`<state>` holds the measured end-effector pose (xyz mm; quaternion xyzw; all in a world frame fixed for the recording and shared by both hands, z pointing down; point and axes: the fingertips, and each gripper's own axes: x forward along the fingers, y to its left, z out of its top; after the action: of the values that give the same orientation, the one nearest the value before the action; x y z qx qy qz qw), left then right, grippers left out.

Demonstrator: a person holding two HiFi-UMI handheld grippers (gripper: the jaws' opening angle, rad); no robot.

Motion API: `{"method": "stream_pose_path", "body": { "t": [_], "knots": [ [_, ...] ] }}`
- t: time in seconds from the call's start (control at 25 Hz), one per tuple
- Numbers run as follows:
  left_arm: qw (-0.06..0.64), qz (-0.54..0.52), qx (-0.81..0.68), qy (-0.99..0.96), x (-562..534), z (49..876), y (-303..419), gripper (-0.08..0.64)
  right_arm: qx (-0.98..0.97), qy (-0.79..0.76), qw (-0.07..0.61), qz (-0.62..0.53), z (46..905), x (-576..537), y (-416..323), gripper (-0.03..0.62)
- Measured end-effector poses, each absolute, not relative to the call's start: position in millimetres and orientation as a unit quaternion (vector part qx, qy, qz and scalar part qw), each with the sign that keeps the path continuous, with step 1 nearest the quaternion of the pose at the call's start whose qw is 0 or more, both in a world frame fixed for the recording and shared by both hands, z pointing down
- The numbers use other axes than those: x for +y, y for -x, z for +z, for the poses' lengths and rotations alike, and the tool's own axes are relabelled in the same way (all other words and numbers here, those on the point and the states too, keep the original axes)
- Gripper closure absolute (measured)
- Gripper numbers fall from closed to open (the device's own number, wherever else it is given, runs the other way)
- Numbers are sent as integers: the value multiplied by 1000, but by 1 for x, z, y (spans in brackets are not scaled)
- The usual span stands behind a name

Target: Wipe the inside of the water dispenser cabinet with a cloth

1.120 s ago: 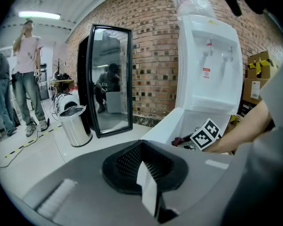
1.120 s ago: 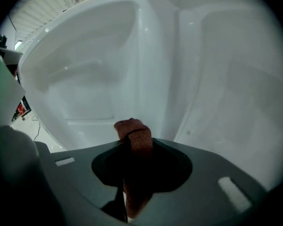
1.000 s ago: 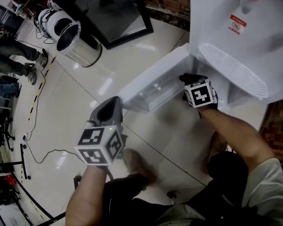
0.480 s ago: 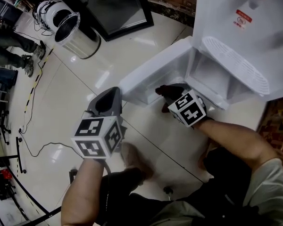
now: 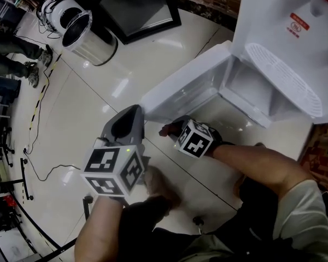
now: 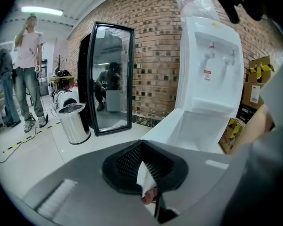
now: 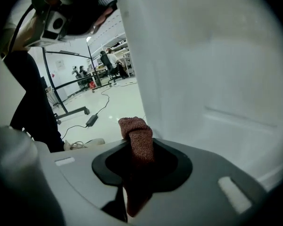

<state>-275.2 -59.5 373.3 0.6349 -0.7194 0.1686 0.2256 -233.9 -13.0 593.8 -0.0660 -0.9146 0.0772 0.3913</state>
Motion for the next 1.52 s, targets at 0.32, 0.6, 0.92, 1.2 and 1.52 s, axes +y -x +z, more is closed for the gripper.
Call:
{"method": "stream_pose_path", "body": {
  "t": [0.32, 0.6, 0.92, 1.2, 1.52],
  "knots": [
    [233, 164, -720, -633, -61, 373, 279, 560, -914, 16, 397, 78, 608, -46, 242, 479],
    [236, 164, -723, -628, -63, 373, 280, 560, -911, -31, 399, 100, 614, -67, 240, 480],
    [243, 163, -726, -623, -63, 371, 281, 560, -912, -69, 380, 141, 619, -92, 250, 480],
    [242, 159, -729, -620, -63, 371, 281, 560, -905, -102, 370, 182, 620, -105, 243, 480],
    [238, 162, -728, -622, -63, 372, 282, 560, -884, -196, 365, 218, 626, -154, 200, 480]
  ]
}}
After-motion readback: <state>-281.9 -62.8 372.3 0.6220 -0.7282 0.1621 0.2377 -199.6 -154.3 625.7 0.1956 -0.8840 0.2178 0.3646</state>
